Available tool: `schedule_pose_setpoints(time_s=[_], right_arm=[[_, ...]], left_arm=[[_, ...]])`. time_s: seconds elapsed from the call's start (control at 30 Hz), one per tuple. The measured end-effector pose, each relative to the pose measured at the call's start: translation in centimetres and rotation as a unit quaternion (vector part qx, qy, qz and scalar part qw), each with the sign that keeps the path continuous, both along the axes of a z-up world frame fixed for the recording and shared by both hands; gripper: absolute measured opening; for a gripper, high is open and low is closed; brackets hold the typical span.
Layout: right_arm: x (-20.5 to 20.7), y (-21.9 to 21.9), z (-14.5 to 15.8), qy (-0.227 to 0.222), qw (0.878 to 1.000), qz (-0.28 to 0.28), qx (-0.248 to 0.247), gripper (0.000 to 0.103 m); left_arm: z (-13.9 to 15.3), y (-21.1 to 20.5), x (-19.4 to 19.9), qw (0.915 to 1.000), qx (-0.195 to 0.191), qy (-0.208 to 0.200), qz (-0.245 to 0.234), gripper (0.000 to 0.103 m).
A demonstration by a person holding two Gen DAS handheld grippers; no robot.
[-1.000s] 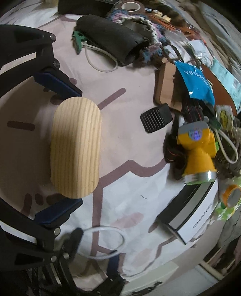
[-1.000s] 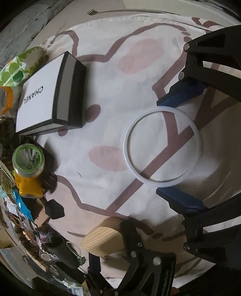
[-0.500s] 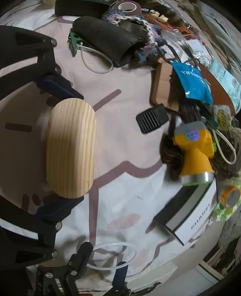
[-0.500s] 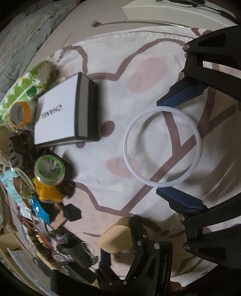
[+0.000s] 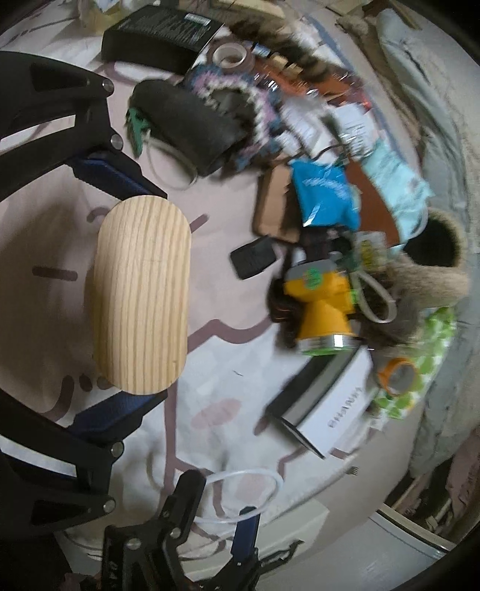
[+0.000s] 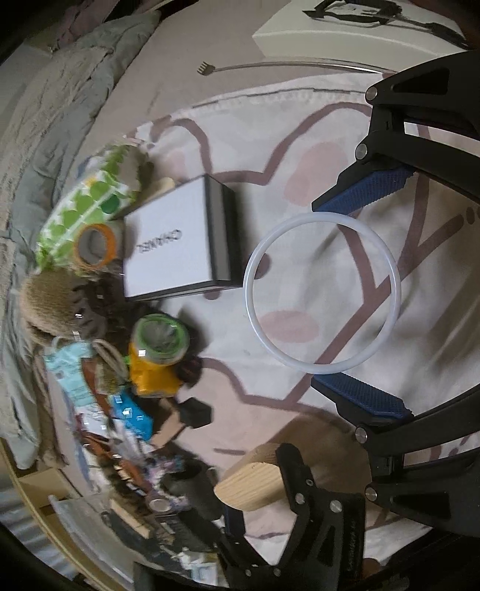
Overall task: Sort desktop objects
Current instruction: 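Close the left tool on the wooden lid while the right tool grips the white ring, then lift the wooden lid and white ring and carry both toward the clear bin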
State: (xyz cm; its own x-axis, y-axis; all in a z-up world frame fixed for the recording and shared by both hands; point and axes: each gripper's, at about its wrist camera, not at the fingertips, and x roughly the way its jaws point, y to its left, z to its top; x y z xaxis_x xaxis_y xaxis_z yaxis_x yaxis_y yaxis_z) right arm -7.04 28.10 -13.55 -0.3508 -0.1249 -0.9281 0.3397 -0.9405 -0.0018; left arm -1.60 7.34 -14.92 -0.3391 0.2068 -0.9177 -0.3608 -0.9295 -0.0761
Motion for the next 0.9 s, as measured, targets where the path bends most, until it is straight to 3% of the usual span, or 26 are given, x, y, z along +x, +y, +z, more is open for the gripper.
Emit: schedule_pose_setpoints(time_s=[0.07, 0.23, 0.47, 0.9], right_arm=[[-1.1, -1.7, 0.3, 0.011, 1.0, -0.001, -0.005, 0.085], [-0.3, -2.1, 3.5, 0.046, 0.999, 0.003, -0.018, 0.085], [0.5, -4.6, 7.6, 0.097, 0.994, 0.013, -0.043, 0.085], [2.3, -8.8, 13.7, 0.156, 0.983, 0.021, -0.092, 0.085]], left_arm=[[0.5, 2.7, -2.7, 0.9998, 0.005, 0.02, 0.002, 0.094], [4.5, 2.9, -5.7, 0.9975, 0.019, 0.067, 0.01, 0.094], [9.1, 0.2, -4.3, 0.9911, 0.037, 0.122, 0.038, 0.094], [15.7, -4.7, -0.3, 0.9752, 0.037, 0.204, 0.077, 0.094]])
